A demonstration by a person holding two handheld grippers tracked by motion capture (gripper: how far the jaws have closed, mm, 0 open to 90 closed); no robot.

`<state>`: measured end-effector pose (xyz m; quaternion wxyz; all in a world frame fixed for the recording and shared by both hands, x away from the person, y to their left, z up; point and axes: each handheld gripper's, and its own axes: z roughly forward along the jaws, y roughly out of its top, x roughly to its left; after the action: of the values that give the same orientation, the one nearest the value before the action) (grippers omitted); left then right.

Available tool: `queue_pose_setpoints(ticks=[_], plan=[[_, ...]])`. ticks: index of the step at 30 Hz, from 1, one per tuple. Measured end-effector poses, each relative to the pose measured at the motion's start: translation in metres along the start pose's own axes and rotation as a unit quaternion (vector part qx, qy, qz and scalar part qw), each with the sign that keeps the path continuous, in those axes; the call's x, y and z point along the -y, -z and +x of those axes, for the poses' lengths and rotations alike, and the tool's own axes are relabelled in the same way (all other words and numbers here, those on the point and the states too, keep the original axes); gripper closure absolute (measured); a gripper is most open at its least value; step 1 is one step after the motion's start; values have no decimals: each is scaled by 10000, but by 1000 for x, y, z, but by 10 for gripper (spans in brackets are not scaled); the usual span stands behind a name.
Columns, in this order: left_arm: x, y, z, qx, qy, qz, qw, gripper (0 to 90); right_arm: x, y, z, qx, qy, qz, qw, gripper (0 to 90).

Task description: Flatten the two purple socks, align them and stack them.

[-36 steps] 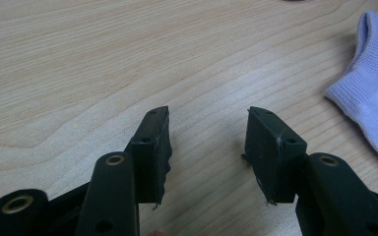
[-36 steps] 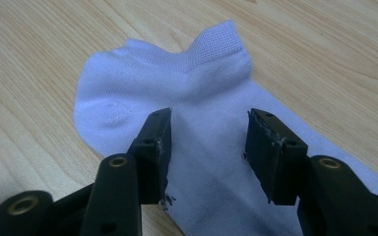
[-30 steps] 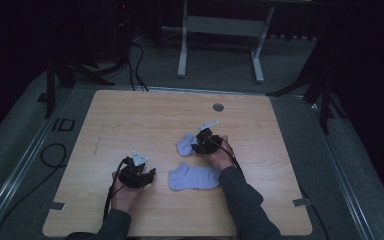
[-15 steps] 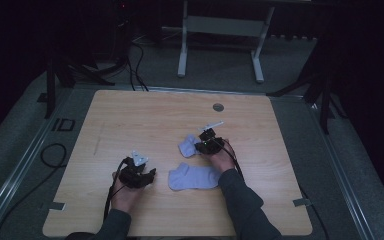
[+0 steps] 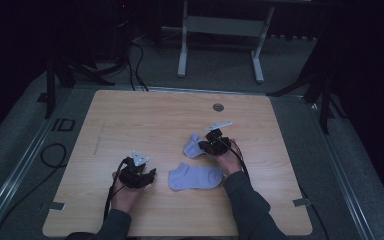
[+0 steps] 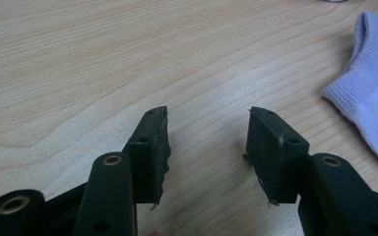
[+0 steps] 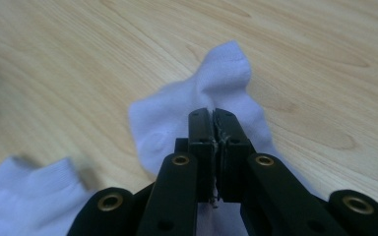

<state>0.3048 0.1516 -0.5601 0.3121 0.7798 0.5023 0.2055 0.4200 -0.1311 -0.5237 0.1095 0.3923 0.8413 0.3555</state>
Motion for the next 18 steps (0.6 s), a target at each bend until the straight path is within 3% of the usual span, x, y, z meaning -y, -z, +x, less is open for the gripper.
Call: queue_pose_setpoints(ticks=[2, 15, 18], plan=[[0, 0, 0, -1, -3, -1, 10000, 511, 4, 12, 3, -42, 38, -178, 9998, 874], [0, 0, 0, -6, -1, -5, 10000, 508, 16, 57, 12, 29, 215, -701, 9973, 872], [0, 0, 0, -6, -9, 5, 10000, 507, 25, 64, 10, 15, 67, -859, 9963, 872]])
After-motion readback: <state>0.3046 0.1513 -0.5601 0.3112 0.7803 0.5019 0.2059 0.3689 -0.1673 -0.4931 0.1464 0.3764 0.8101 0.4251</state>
